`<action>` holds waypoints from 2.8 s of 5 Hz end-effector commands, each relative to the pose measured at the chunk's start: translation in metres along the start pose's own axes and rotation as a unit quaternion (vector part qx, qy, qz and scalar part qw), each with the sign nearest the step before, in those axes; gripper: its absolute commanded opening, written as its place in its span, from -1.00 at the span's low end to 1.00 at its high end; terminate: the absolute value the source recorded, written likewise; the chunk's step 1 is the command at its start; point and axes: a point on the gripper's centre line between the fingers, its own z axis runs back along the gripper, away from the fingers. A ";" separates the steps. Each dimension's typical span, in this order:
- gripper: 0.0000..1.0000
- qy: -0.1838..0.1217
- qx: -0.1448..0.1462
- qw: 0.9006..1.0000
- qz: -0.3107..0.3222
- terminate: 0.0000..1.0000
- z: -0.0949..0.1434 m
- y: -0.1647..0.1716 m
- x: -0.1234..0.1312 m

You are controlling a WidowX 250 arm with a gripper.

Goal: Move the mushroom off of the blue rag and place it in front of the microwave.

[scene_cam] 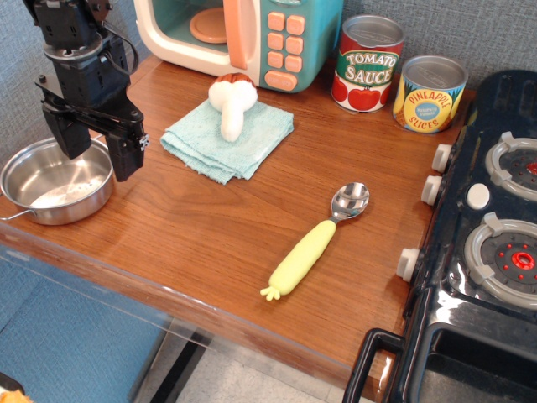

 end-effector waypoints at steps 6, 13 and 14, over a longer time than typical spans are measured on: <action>1.00 -0.040 -0.039 0.998 0.008 -1.00 -0.009 -0.040 0.139; -1.00 -0.091 -0.017 0.994 0.056 -1.00 0.036 0.030 0.131; -1.00 -0.071 -0.003 0.994 0.078 -1.00 0.028 0.064 0.118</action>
